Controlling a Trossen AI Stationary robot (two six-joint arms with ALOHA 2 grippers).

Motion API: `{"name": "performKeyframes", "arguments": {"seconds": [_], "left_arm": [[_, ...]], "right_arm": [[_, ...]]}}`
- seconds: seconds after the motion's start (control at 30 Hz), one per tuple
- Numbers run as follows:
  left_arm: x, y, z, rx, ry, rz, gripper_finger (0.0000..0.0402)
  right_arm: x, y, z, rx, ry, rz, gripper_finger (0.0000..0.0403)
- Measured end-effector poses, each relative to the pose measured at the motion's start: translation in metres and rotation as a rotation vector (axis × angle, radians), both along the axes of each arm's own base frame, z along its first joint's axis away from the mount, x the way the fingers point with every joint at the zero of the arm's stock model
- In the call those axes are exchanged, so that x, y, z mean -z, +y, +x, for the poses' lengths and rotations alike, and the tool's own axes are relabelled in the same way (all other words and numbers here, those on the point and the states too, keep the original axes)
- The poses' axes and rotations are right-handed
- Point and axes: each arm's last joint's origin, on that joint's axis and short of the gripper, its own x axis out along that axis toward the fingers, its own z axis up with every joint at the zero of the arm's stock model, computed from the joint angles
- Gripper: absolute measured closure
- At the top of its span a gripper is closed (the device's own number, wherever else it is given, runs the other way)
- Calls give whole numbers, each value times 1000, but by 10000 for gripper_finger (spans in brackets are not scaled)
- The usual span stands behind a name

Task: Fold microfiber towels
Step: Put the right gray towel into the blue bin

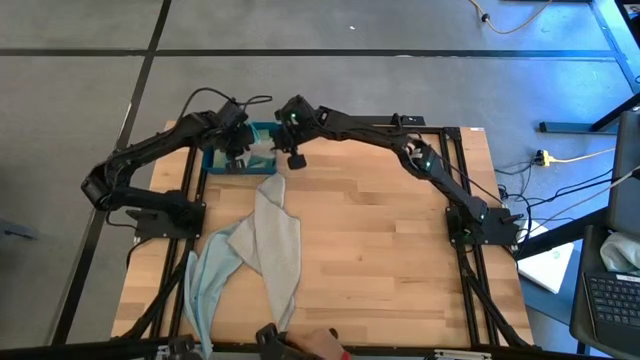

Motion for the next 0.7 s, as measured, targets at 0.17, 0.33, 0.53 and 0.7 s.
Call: {"name": "performKeyframes", "arguments": {"seconds": [0.17, 0.33, 0.53, 0.7], "left_arm": [[0, 9, -4, 22, -16, 43, 361], [0, 11, -8, 9, -17, 28, 361], [2, 8, -10, 32, 32, 5, 360], [3, 6, -15, 43, 128, 11, 360]], "right_arm": [[1, -10, -4, 23, 1, 18, 357], [12, -13, -3, 22, 10, 83, 355], [19, -7, 1, -1, 12, 93, 355], [19, -2, 3, -46, 6, 123, 355]]}}
